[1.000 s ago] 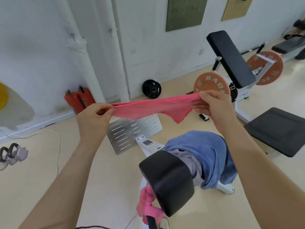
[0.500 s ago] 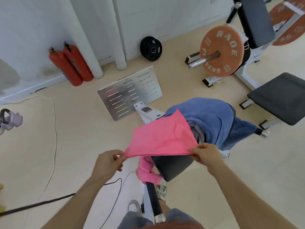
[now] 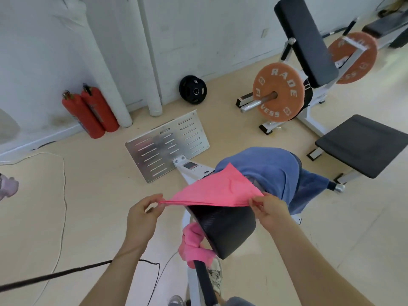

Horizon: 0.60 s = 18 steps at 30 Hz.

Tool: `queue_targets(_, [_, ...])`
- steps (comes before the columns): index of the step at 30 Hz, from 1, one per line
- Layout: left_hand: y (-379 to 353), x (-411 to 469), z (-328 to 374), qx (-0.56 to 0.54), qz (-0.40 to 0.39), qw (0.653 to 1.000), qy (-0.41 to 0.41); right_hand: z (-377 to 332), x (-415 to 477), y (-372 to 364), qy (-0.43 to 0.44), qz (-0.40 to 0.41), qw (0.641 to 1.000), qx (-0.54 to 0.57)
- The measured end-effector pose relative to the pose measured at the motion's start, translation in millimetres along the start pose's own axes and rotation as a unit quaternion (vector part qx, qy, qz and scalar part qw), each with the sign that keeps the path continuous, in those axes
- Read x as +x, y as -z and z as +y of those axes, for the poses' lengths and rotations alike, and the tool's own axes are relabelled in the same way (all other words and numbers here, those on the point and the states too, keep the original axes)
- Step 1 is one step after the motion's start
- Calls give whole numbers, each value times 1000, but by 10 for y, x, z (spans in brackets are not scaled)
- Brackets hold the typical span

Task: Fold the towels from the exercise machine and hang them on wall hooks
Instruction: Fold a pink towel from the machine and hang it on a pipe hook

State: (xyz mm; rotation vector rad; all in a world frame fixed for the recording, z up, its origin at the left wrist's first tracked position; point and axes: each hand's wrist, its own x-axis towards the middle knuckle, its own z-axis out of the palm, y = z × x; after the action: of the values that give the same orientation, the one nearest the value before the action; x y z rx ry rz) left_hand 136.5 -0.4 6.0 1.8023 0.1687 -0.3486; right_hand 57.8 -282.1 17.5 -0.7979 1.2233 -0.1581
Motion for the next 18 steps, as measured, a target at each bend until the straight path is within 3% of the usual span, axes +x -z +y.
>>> queue_targets(6, [-129, -22, 1059, -53, -96, 984, -140, -687, -606, -462, 223, -37, 964, -140])
queue_targets(10, [-56, -205, 1641, -88, -217, 959, -162, -997, -1007, -645, 272, -105, 943, -160])
queue_targets(12, [8, -304, 1817, -85, -284, 942, -158, -1126, -1174, -674, 254, -152, 951, -93])
queue_targets(15, [5, -503, 1863, -36, -379, 913, -148, -1197, -1322, -715, 156, -216, 963, 41])
queue_targets(18, [-113, -669, 1677, 1, -409, 901, -145, -1097, -1438, -792, 74, -239, 966, 61])
